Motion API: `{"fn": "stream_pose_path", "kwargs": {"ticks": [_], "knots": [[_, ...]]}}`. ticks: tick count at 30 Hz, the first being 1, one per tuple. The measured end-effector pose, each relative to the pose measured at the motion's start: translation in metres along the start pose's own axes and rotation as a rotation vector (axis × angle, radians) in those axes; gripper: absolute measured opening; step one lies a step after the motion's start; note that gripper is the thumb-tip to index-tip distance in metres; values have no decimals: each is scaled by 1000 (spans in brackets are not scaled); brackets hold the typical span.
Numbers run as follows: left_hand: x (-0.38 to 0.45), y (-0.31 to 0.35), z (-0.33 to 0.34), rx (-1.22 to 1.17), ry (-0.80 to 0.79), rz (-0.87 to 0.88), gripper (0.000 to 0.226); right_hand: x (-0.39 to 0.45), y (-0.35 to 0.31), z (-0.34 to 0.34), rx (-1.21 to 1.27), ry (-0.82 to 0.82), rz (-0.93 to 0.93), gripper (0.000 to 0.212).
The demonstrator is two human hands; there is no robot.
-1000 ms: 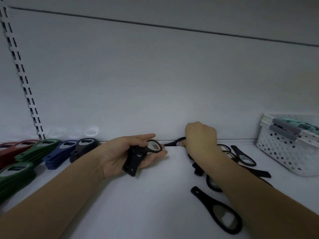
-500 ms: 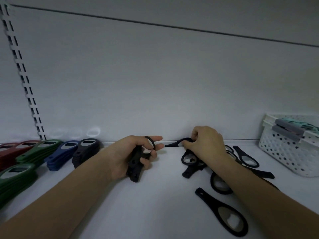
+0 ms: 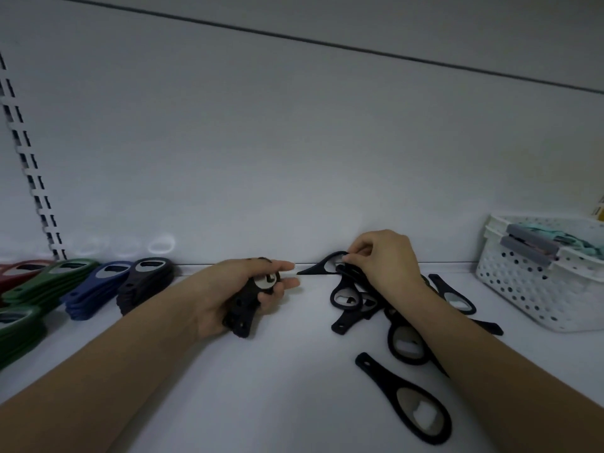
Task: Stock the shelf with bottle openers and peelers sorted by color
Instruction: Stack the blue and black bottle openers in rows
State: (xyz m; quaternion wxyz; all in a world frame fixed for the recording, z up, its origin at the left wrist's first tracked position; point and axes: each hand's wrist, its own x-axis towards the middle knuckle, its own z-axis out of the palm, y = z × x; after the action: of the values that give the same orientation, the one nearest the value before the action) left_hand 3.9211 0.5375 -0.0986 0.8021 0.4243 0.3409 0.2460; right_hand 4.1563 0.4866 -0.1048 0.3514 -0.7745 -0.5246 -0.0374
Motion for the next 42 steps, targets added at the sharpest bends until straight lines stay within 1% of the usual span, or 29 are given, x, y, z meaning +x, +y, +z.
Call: {"fn": "stream_pose_path", "kwargs": {"ticks": [2,3,5,6,7,8,10,11,13,16,19,20,21,22,24,25,26,27,29,30,31,32,34,35,37,39,42], "knots": [[-1,0,0,1,18,-19,22,-2,-5,-2,-128,42,-74,10],[-1,1,-1,14,29,-16,27,-2,-10,-4,-218,104,-137,11],[-2,2,0,30,45,-1,36,0,-19,-13,-384,282,-268,12],[-3,2,1,10,34,3,37,0,-23,-18,-384,360,-313,11],[-3,4,1,-33,8,-1,35,1,-27,-23,-304,395,-334,10],[-4,4,3,-85,-27,-15,29,0,-28,-29,-137,378,-323,7],[-8,6,1,-147,-68,-22,23,-1,-30,-33,270,226,-231,4],[-9,6,0,-152,-71,-11,24,-2,-31,-35,413,142,-189,6],[-11,5,-2,-141,-71,25,25,-2,-29,-37,574,-22,-147,11],[-11,0,1,-85,-125,20,39,-7,-33,-32,659,-262,-132,11],[-10,-4,6,-32,-186,-24,53,-19,-47,-19,654,-446,-147,6],[-10,-5,8,-10,-194,-15,52,-21,-49,-15,629,-475,-160,8],[-10,-5,9,28,-186,10,45,-20,-49,-13,576,-462,-172,11],[-9,-5,8,66,-159,42,36,-18,-47,-15,488,-403,-186,13],[-6,-4,6,98,-89,104,29,-11,-37,-27,212,-260,-231,13],[-4,-4,4,108,-64,122,28,-8,-30,-36,73,-258,-240,18],[-3,-4,4,110,-45,135,27,-7,-23,-43,-37,-331,-226,26],[-3,-4,5,97,-30,141,26,-7,-17,-49,-132,-453,-205,39],[-2,-4,6,53,-26,140,30,-8,-11,-52,-304,-683,-191,69],[-2,-4,7,41,-40,134,35,-10,-11,-51,-344,-744,-196,81],[-3,-4,8,35,-61,127,43,-11,-11,-49,-342,-771,-206,88],[-4,-4,8,30,-79,124,52,-12,-12,-48,-312,-777,-215,89],[-6,-3,8,18,-96,136,64,-11,-11,-46,-249,-764,-244,81],[-7,-3,8,7,-97,137,65,-10,-9,-45,-233,-758,-265,76],[-8,-4,7,-5,-91,126,58,-8,-6,-43,-194,-736,-296,66],[-6,-6,6,7,-73,134,49,-7,-5,-36,-155,-674,-312,54],[-5,-7,6,42,-79,152,44,-6,-11,-21,-165,-575,-387,37]]}}
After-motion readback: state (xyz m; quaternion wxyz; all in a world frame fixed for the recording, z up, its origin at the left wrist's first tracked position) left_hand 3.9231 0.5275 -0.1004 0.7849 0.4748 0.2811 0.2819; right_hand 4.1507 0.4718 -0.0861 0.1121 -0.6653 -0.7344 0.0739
